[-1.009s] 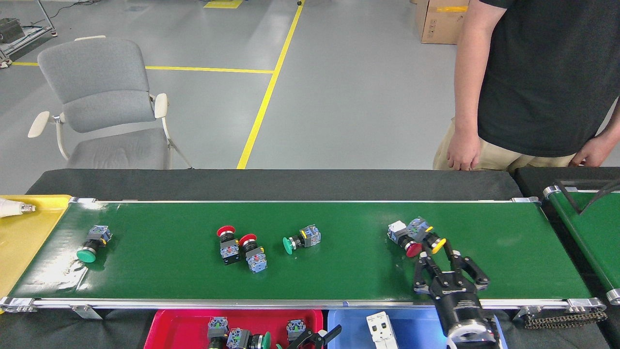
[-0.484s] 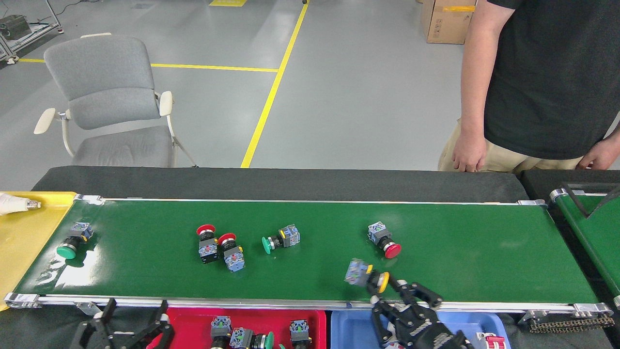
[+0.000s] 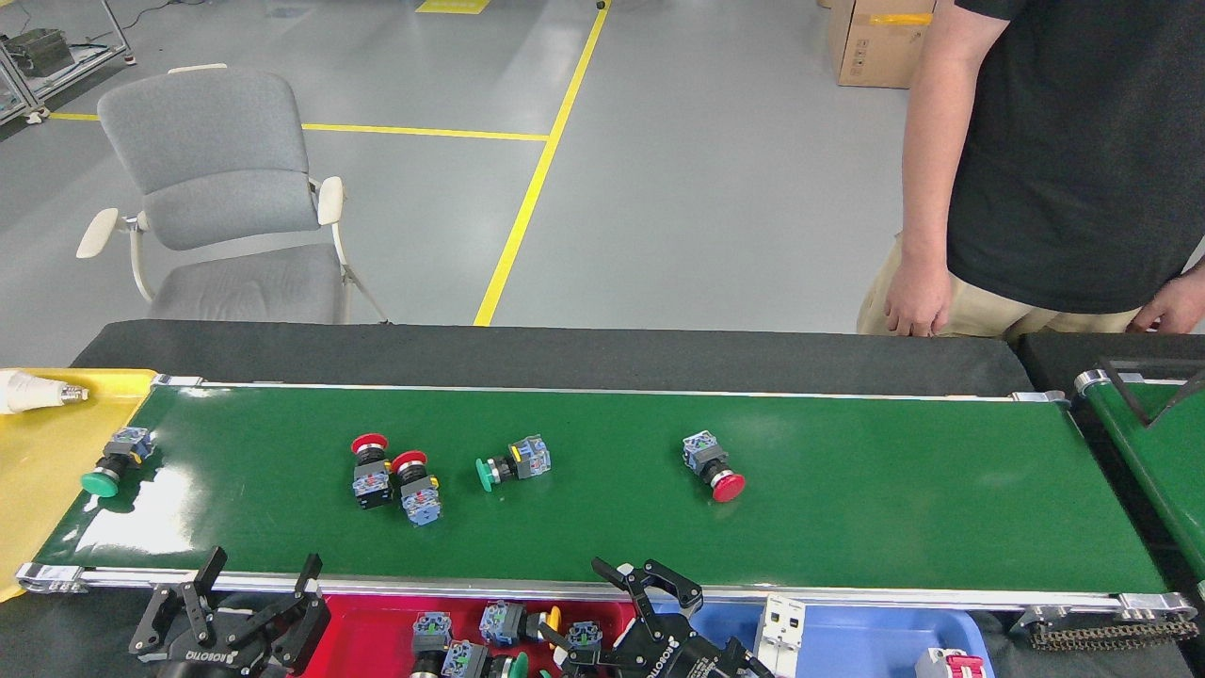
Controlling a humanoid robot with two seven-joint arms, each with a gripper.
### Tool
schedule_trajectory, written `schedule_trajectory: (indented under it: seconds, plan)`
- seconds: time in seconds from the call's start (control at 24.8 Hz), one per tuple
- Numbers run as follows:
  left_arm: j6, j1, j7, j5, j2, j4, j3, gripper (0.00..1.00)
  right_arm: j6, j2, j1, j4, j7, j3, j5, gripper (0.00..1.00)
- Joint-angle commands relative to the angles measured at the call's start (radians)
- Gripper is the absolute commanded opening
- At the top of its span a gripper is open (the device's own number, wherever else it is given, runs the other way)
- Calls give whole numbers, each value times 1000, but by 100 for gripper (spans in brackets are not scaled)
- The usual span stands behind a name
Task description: Pick switch part from conveyor to tray
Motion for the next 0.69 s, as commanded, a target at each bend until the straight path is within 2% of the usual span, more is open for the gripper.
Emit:
schedule_trajectory:
  seconds: [0.0, 0.04, 0.16, 0.24, 0.32, 0.4, 0.48, 0.65]
  plan:
    - [1, -22, -4, -1, 35, 30, 3, 99, 13, 8, 15, -49, -12, -115, -30, 100]
    - [1, -25, -4, 1, 50, 44, 6, 99, 14, 19, 41, -60, -11, -181, -40, 100]
    - [7, -30, -1, 3, 67, 87, 14, 99, 26, 104, 127, -90, -23, -377, -48, 100]
    - [7, -38, 1, 3, 67, 108, 14, 99, 92, 124, 179, -101, -46, -478, -47, 100]
    - [7, -41, 1, 3, 69, 120, 15, 99, 167, 111, 199, -103, -77, -518, -47, 100]
    - [10, -50, 1, 1, 70, 145, 15, 99, 227, 62, 206, -100, -86, -555, -48, 100]
    - [18, -71, 3, 1, 78, 183, 17, 99, 233, 36, 208, -90, -87, -566, -51, 100]
    - [49, -151, 6, 3, 102, 292, 18, 99, 232, 28, 209, -70, -97, -574, -53, 100]
